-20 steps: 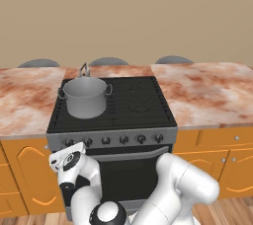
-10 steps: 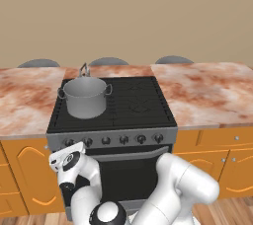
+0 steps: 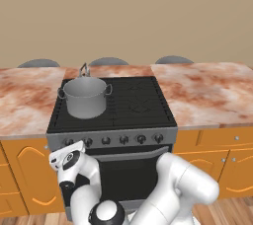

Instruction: Pick the kettle from the cabinet and place it on a stove burner. Then pick the pot from the counter and place it on another stove burner. Finally, turn both burners on.

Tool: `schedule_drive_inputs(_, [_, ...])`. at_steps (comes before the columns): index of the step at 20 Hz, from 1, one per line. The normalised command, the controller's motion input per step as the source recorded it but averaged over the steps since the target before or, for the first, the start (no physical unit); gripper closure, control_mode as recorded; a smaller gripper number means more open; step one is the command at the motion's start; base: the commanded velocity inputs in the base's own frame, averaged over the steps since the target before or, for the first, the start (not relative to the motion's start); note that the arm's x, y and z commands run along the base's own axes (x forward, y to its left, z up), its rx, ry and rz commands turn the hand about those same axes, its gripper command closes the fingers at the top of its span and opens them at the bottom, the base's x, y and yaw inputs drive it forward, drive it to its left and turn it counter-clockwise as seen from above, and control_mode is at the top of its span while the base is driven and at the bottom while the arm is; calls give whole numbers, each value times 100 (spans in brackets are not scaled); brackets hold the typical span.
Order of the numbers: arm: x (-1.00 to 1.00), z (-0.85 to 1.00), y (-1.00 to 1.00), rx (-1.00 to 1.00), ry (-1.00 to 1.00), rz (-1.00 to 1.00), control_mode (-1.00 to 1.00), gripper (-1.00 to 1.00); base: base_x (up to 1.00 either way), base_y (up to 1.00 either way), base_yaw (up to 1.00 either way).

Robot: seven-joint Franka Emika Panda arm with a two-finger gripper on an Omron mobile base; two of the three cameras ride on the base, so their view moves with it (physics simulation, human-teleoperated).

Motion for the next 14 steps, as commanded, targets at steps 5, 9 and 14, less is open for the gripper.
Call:
schedule_drive_inputs(5, [10, 0, 0, 0, 0, 0, -100, -100, 0, 0, 0])
schedule_drive_inputs(9, [17, 0, 0, 0, 0, 0, -100, -100, 0, 0, 0])
schedule_drive_inputs(14, [17, 0, 1, 0, 0, 0, -100, 100, 0, 0, 0])
